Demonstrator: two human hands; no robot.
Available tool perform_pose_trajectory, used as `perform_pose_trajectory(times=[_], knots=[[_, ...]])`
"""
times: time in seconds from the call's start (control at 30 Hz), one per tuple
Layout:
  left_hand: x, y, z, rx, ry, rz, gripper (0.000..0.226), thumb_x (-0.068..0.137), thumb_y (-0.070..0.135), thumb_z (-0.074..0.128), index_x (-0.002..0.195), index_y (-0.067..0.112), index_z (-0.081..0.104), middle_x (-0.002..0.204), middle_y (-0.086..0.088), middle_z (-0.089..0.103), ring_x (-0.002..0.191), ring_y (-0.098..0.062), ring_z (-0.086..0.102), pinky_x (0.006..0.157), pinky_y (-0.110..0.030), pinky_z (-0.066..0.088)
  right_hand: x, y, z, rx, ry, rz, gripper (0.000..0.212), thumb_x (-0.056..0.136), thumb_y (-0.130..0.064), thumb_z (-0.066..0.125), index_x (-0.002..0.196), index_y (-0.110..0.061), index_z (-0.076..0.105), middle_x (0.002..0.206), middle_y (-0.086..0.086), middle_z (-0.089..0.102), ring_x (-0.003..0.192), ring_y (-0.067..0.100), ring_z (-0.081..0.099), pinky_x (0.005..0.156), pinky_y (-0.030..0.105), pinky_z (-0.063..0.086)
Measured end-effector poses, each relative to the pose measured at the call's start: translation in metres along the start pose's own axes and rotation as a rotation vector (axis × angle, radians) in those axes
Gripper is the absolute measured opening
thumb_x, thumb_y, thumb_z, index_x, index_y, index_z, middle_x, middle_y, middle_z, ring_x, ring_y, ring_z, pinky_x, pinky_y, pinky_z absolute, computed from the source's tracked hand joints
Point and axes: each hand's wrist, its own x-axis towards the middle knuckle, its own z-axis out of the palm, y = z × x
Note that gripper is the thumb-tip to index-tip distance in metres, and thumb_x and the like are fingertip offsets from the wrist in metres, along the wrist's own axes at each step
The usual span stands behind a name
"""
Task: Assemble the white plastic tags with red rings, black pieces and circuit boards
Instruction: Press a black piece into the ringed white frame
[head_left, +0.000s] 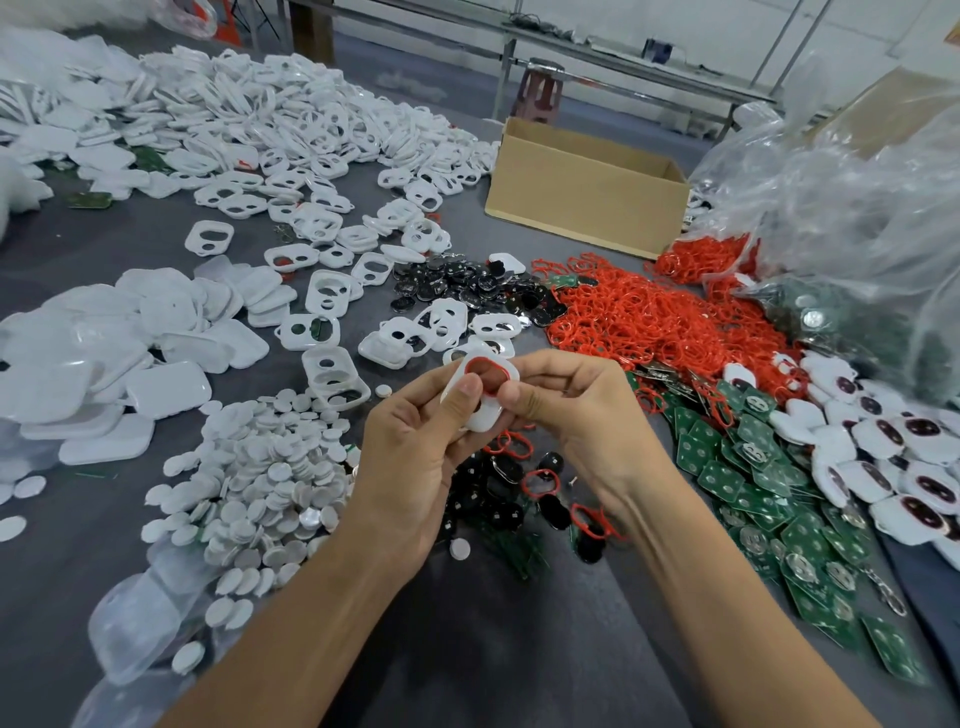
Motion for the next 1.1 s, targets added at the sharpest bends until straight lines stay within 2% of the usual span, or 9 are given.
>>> perform_pose_trajectory(times=[0.1, 0.2, 0.37, 0.5, 0.63, 0.77, 0.87, 0.97, 1.1], knots=[[-0.001, 0.0, 0.001, 0.031, -0.018, 0.015, 0.029, 0.08, 0.018, 0.061, 0.101, 0.001, 0.07, 0.096, -0.012, 0.075, 0.092, -0.018, 0.072, 0.079, -0.025, 0.057, 0.0, -0.003, -0.002, -0.023, -0.005, 0.012, 0.027, 0.062, -0.019, 0.08, 0.085, -0.006, 0.074, 0.082, 0.016, 0.073, 0.071, 0.023, 0.067, 0.066, 0.026, 0.055], [-0.001, -0.001, 0.0, 0.071, -0.01, 0.039, 0.024, 0.079, 0.02, 0.063, 0.095, 0.007, 0.075, 0.095, -0.011, 0.076, 0.091, -0.019, 0.072, 0.078, -0.025, 0.057, 0.0, -0.003, -0.001, -0.05, 0.027, 0.018, 0.03, 0.062, -0.017, 0.078, 0.087, -0.002, 0.073, 0.082, 0.02, 0.073, 0.072, 0.027, 0.066, 0.068, 0.031, 0.055], [0.0, -0.002, -0.003, 0.174, 0.038, 0.048, 0.03, 0.078, 0.025, 0.065, 0.102, 0.009, 0.073, 0.095, -0.012, 0.076, 0.09, -0.021, 0.072, 0.081, -0.028, 0.058, -0.001, -0.005, 0.001, -0.093, 0.041, 0.021, 0.019, 0.073, 0.001, 0.074, 0.092, 0.006, 0.071, 0.074, 0.014, 0.072, 0.062, 0.017, 0.065, 0.062, 0.022, 0.054], [-0.001, -0.003, -0.003, 0.181, 0.045, 0.044, 0.031, 0.077, 0.025, 0.067, 0.102, 0.009, 0.073, 0.097, -0.013, 0.075, 0.091, -0.022, 0.072, 0.082, -0.028, 0.058, -0.002, -0.005, 0.001, -0.08, 0.049, 0.015, 0.016, 0.075, 0.006, 0.072, 0.091, 0.006, 0.071, 0.071, 0.013, 0.071, 0.061, 0.016, 0.065, 0.061, 0.021, 0.053], [0.001, -0.002, -0.003, 0.163, 0.084, 0.048, 0.029, 0.075, 0.024, 0.067, 0.099, 0.009, 0.074, 0.096, -0.011, 0.076, 0.09, -0.021, 0.073, 0.079, -0.026, 0.058, -0.001, -0.002, 0.003, -0.095, 0.049, 0.005, 0.018, 0.078, 0.002, 0.072, 0.095, 0.005, 0.071, 0.074, 0.012, 0.072, 0.063, 0.014, 0.066, 0.061, 0.019, 0.052], [0.001, -0.002, -0.004, 0.159, 0.06, 0.043, 0.026, 0.075, 0.021, 0.069, 0.098, 0.011, 0.076, 0.1, -0.013, 0.075, 0.095, -0.025, 0.073, 0.085, -0.032, 0.059, -0.001, -0.001, 0.0, -0.072, 0.034, 0.029, 0.029, 0.076, -0.015, 0.071, 0.098, 0.004, 0.071, 0.082, 0.013, 0.073, 0.066, 0.015, 0.066, 0.062, 0.021, 0.051], [0.001, -0.002, -0.005, 0.167, 0.047, 0.03, 0.032, 0.073, 0.021, 0.071, 0.102, 0.009, 0.074, 0.102, -0.015, 0.075, 0.097, -0.028, 0.072, 0.088, -0.036, 0.058, -0.001, -0.001, 0.0, -0.074, 0.068, -0.015, 0.024, 0.077, -0.01, 0.071, 0.095, 0.006, 0.071, 0.076, 0.012, 0.072, 0.059, 0.013, 0.063, 0.057, 0.02, 0.049], [0.002, -0.001, -0.005, 0.177, 0.042, 0.035, 0.033, 0.071, 0.02, 0.072, 0.102, 0.008, 0.073, 0.099, -0.014, 0.075, 0.092, -0.024, 0.073, 0.083, -0.032, 0.059, -0.002, 0.0, 0.003, -0.12, 0.111, -0.065, 0.014, 0.081, -0.002, 0.07, 0.093, 0.006, 0.072, 0.07, 0.007, 0.071, 0.053, 0.008, 0.06, 0.054, 0.018, 0.048], [0.003, 0.001, -0.004, 0.205, 0.086, 0.078, 0.025, 0.073, 0.014, 0.071, 0.097, 0.01, 0.074, 0.095, -0.013, 0.076, 0.087, -0.022, 0.074, 0.079, -0.029, 0.059, -0.004, -0.003, 0.011, -0.203, 0.116, -0.078, 0.014, 0.086, -0.006, 0.068, 0.096, 0.002, 0.073, 0.071, 0.005, 0.071, 0.058, 0.005, 0.061, 0.055, 0.015, 0.048]])
